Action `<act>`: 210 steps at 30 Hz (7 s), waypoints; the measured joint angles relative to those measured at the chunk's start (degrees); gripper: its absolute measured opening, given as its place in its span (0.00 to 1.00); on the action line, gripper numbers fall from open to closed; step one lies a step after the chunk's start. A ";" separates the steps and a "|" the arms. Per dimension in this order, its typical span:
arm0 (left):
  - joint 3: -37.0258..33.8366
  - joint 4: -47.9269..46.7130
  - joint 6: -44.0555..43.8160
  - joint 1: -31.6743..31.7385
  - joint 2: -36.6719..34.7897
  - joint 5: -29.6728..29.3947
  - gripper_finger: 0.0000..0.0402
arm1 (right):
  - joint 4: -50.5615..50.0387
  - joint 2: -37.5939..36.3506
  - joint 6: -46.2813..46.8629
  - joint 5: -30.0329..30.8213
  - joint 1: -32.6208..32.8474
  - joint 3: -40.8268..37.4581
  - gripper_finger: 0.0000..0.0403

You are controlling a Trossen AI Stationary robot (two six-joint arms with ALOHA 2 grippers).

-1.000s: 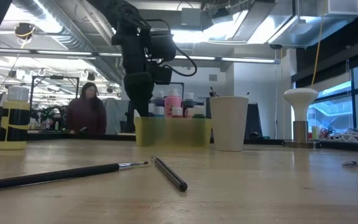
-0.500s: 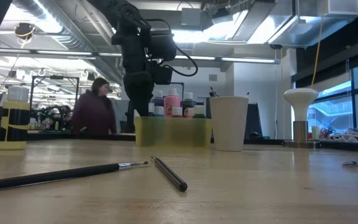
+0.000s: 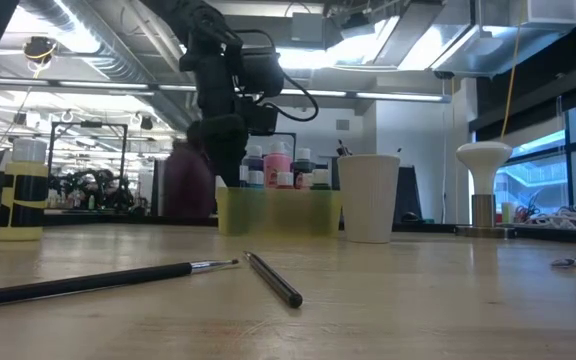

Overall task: Pick & Place Paint Supplies
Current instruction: Put the small dark blue paint bottle into the yellow bin, then put the black paintbrush into the white cup

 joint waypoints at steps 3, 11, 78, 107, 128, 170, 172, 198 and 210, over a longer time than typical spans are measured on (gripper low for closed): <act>0.00 -0.01 0.39 0.00 -0.07 -0.01 0.53 | 0.00 0.00 0.00 0.00 -0.05 0.00 0.62; 1.07 -2.09 0.39 0.13 -3.85 -0.01 0.54 | 0.00 0.02 -0.01 -0.23 -0.67 0.00 0.62; -4.72 -7.32 -8.15 -7.02 -48.78 -0.13 0.53 | -0.03 -38.10 -31.46 -68.52 -11.31 -52.83 0.31; -4.72 -7.21 -8.20 -6.99 -47.20 -0.15 0.53 | 51.42 -65.00 -21.13 -55.15 -12.70 -95.69 0.31; -4.72 3.44 -13.69 -7.14 -37.40 -0.09 0.53 | 58.18 -52.27 -44.65 -58.69 -13.23 -95.69 0.31; -4.72 10.80 -9.31 -10.91 -27.06 5.66 0.53 | 67.33 -35.54 -42.50 -67.32 -18.45 -95.30 0.15; -4.72 10.49 -9.34 -11.81 -27.06 6.09 0.53 | 67.25 -35.54 -42.44 -67.32 -18.45 -95.30 0.11; -4.67 2.57 -1.27 -14.75 -29.63 1.11 0.53 | 31.69 -39.46 -38.38 -25.16 -12.32 -63.20 0.00; -4.70 -2.10 3.47 -14.01 -31.12 1.11 0.53 | 38.00 -51.00 -23.56 9.26 -11.92 -72.11 0.00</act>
